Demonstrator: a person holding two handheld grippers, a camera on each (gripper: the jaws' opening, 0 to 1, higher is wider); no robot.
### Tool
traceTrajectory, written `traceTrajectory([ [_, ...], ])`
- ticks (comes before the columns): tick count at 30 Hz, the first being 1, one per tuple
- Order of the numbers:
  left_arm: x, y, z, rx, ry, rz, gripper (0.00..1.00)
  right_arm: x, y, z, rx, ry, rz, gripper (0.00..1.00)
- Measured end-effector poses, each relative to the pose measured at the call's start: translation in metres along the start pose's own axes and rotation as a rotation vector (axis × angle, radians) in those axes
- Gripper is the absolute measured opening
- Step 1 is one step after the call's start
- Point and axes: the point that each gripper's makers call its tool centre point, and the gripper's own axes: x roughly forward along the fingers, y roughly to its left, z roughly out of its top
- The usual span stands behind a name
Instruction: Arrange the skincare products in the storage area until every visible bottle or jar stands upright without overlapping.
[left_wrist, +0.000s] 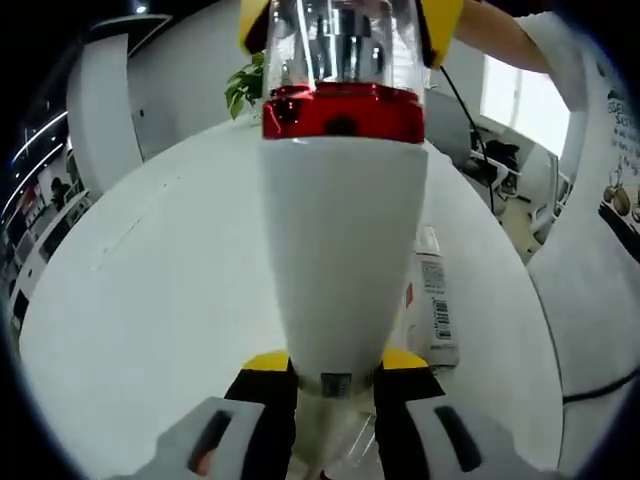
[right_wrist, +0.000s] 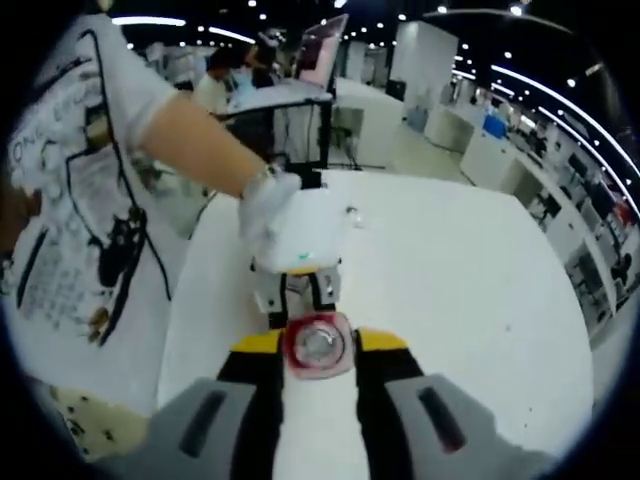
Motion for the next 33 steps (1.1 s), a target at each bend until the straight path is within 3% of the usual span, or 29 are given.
traceTrajectory([
  [9, -0.001, 0.000, 0.000, -0.002, -0.007, 0.001, 0.29, 0.006, 0.001, 0.011, 0.012, -0.072, -0.037, 0.25],
  [18, -0.003, 0.001, -0.002, -0.012, 0.013, 0.041, 0.30, 0.017, 0.003, 0.023, -0.032, -0.092, -0.066, 0.26],
  [20, -0.008, 0.003, 0.003, -0.011, -0.010, 0.061, 0.32, 0.018, 0.002, 0.024, -0.034, -0.107, -0.076, 0.26],
  [23, -0.017, 0.004, 0.019, -0.075, -0.092, 0.058, 0.36, 0.018, 0.002, 0.024, -0.040, -0.122, -0.086, 0.26],
  [26, -0.025, 0.007, 0.017, -0.061, -0.085, 0.090, 0.38, 0.014, 0.000, 0.023, -0.038, -0.154, -0.123, 0.28],
  [28, -0.029, 0.007, 0.016, -0.066, -0.094, 0.105, 0.39, 0.009, -0.004, 0.026, -0.022, -0.201, -0.178, 0.32],
  [30, -0.036, 0.009, 0.018, -0.090, -0.118, 0.126, 0.40, 0.000, -0.006, 0.032, 0.012, -0.299, -0.227, 0.40],
  [33, -0.047, 0.011, 0.020, -0.106, -0.148, 0.166, 0.43, -0.012, -0.011, 0.031, 0.141, -0.429, -0.318, 0.46],
])
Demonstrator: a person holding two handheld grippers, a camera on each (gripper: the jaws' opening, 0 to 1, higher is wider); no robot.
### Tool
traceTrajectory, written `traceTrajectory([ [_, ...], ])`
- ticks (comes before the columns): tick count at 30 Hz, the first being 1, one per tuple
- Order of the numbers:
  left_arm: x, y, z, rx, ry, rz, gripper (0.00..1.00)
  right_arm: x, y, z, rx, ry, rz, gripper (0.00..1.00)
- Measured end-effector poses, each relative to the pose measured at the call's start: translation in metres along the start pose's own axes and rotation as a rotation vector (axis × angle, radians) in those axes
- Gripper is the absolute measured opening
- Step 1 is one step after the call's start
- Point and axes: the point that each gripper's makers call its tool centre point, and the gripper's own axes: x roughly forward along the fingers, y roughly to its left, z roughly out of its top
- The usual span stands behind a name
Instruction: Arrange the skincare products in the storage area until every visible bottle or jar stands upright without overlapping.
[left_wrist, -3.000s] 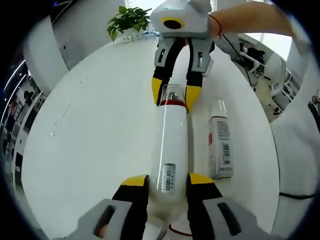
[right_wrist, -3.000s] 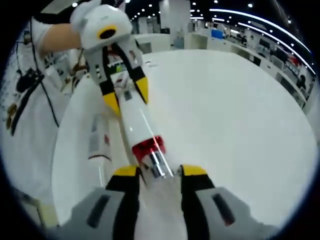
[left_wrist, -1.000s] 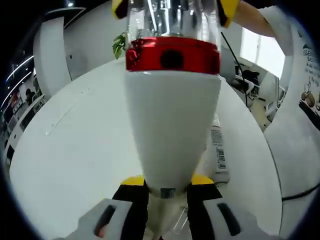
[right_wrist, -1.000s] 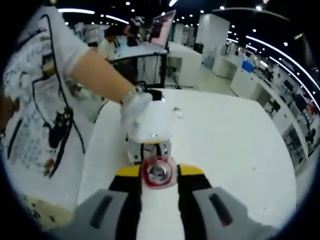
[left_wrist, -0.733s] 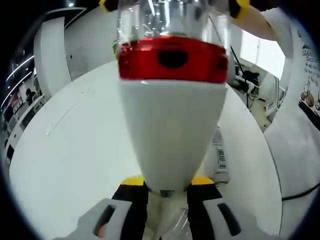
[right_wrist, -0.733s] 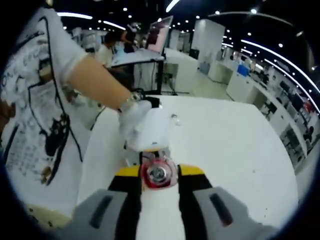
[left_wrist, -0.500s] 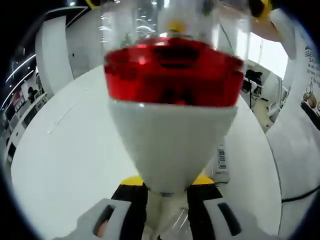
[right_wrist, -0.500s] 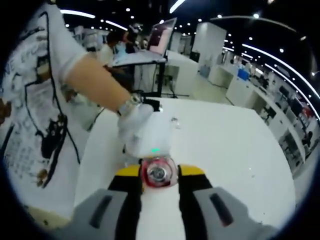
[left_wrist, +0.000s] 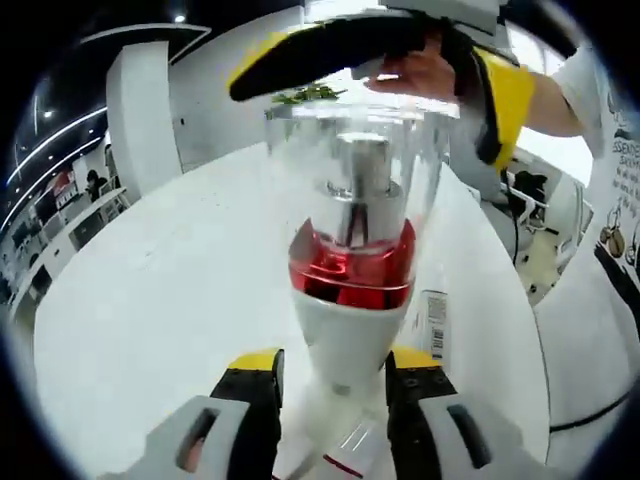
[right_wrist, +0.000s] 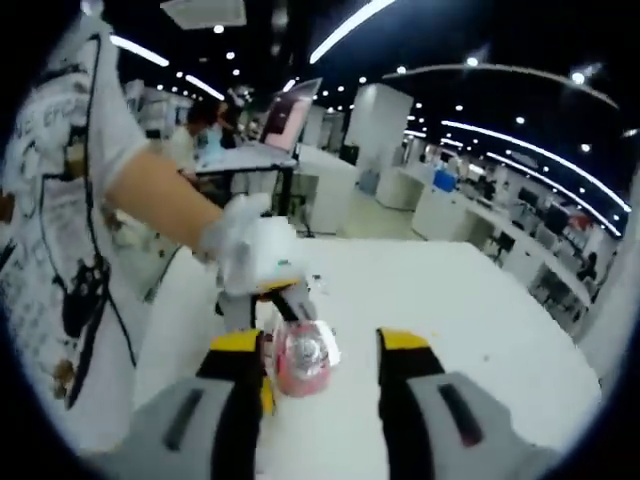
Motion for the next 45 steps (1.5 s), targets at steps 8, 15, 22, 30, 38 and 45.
traceTrajectory([
  [8, -0.030, 0.012, -0.003, -0.086, -0.081, 0.164, 0.48, -0.017, -0.009, -0.019, 0.218, -0.213, -0.337, 0.48],
  [15, -0.075, 0.038, -0.007, -0.224, -0.227, 0.425, 0.48, 0.001, 0.008, -0.047, 0.308, -0.205, -0.406, 0.50],
  [22, -0.110, 0.044, -0.042, -0.323, -0.234, 0.550, 0.47, 0.032, 0.018, -0.069, 0.320, -0.135, -0.386, 0.49],
  [30, -0.127, 0.032, -0.069, -0.349, -0.254, 0.610, 0.47, 0.047, 0.020, -0.095, 0.332, -0.060, -0.368, 0.43],
  [38, -0.140, 0.019, -0.091, -0.406, -0.239, 0.646, 0.47, 0.046, 0.014, -0.100, 0.303, -0.031, -0.364, 0.32],
  [45, -0.146, 0.007, -0.098, -0.433, -0.230, 0.673, 0.47, 0.046, 0.014, -0.101, 0.281, -0.026, -0.355, 0.31],
])
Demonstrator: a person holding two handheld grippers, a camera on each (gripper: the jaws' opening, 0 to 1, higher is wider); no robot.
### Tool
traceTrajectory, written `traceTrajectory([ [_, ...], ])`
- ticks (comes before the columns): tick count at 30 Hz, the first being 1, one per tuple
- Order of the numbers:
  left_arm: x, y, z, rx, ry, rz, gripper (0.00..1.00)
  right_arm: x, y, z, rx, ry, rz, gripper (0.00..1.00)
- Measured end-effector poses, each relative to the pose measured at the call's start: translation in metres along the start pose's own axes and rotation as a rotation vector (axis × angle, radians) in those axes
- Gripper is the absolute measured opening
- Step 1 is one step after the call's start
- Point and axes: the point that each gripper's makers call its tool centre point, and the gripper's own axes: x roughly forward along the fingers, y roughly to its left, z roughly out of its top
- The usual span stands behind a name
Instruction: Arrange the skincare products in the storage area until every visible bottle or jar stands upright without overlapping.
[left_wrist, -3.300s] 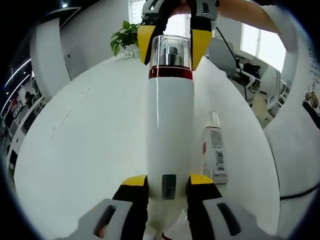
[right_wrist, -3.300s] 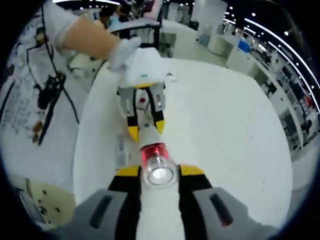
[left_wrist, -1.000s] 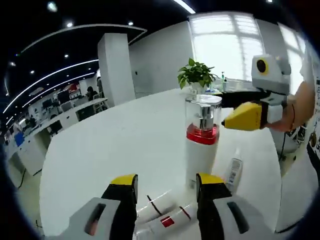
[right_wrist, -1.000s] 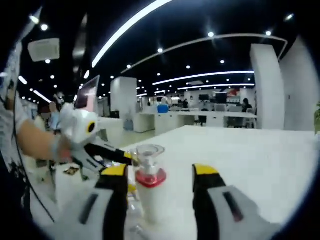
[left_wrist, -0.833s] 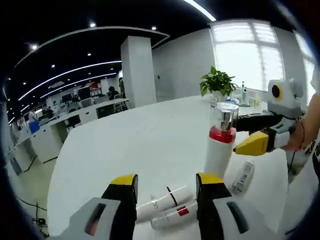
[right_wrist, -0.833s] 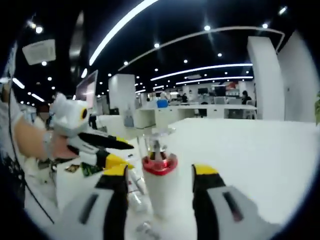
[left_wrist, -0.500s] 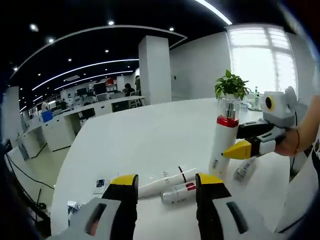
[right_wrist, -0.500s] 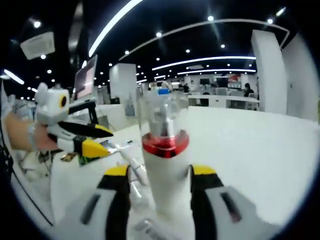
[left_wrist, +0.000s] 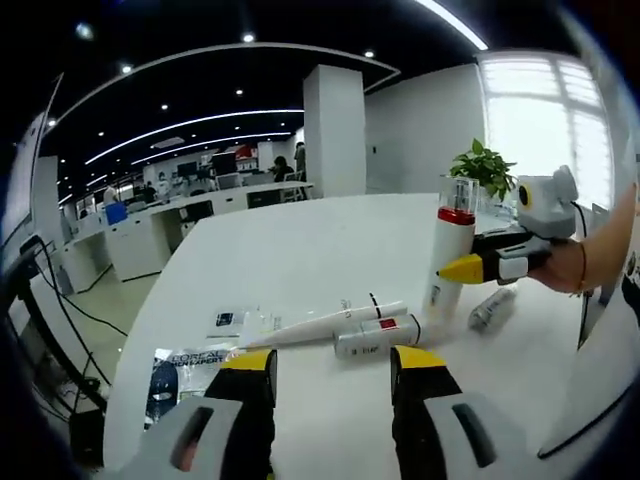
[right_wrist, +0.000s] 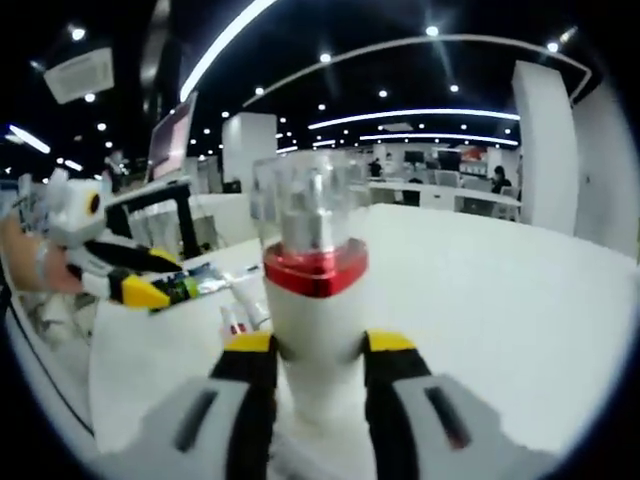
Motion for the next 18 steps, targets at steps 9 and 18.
traceTrajectory([
  [9, -0.021, 0.004, 0.007, -0.001, -0.023, 0.034, 0.46, 0.000, -0.001, -0.001, -0.004, -0.008, 0.010, 0.31],
  [18, -0.052, 0.012, -0.012, -0.066, -0.052, 0.122, 0.46, 0.005, -0.009, 0.001, -0.010, -0.007, -0.025, 0.31],
])
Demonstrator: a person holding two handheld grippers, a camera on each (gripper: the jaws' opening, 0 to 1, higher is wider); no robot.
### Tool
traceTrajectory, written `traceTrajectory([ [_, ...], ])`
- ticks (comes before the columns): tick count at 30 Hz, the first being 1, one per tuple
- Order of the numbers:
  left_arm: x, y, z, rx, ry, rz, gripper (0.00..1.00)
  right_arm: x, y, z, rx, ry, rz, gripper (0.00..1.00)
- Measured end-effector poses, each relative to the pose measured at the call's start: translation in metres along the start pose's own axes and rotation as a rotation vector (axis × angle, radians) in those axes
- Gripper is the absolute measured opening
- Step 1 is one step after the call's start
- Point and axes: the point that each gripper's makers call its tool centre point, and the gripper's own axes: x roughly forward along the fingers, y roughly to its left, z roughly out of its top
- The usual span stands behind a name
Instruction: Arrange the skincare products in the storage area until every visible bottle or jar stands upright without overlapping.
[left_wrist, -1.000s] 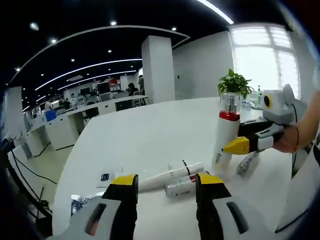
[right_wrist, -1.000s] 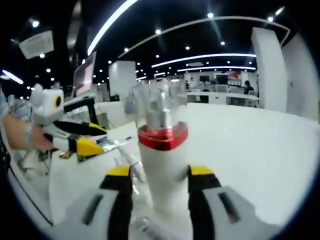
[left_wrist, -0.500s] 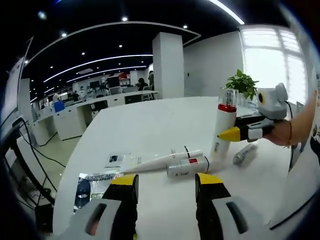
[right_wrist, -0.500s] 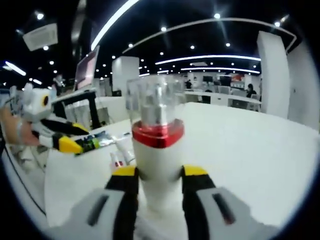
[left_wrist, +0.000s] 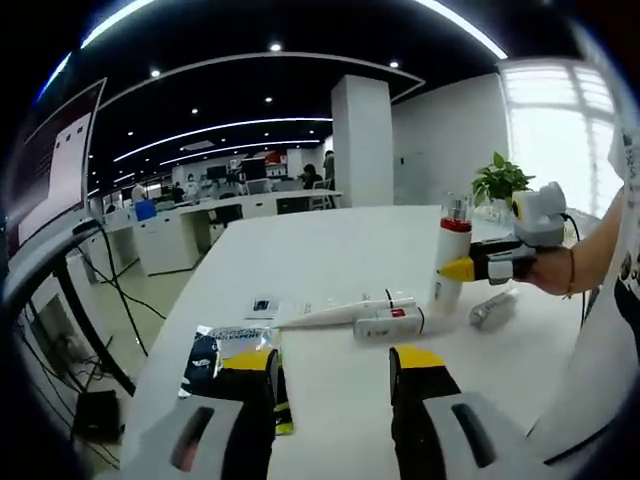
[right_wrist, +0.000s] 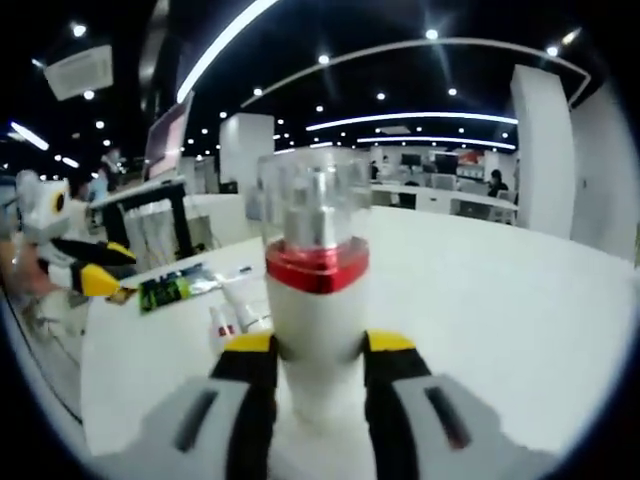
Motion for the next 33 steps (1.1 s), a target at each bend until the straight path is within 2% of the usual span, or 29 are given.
traceTrajectory([
  [4, -0.010, 0.006, -0.005, -0.025, -0.001, 0.028, 0.46, 0.003, -0.003, 0.001, -0.013, 0.009, -0.003, 0.31],
  [8, -0.018, 0.014, -0.004, -0.035, -0.013, 0.053, 0.46, 0.006, -0.006, 0.001, -0.007, 0.009, -0.017, 0.31],
  [19, -0.019, 0.017, -0.007, -0.043, 0.008, 0.054, 0.45, 0.009, -0.008, 0.003, 0.020, 0.011, -0.038, 0.32],
  [21, -0.020, 0.017, -0.009, -0.041, 0.015, 0.056, 0.45, 0.006, -0.006, 0.007, 0.038, 0.003, -0.038, 0.37],
  [26, -0.029, 0.019, -0.012, -0.040, 0.030, 0.059, 0.45, -0.010, -0.001, 0.034, 0.004, -0.100, -0.072, 0.47],
  [29, -0.034, 0.026, -0.012, -0.045, 0.036, 0.072, 0.45, -0.027, 0.001, 0.059, -0.019, -0.203, -0.120, 0.54],
  [33, -0.038, 0.032, -0.012, -0.036, 0.040, 0.085, 0.45, -0.046, 0.017, 0.080, -0.038, -0.260, -0.113, 0.55],
])
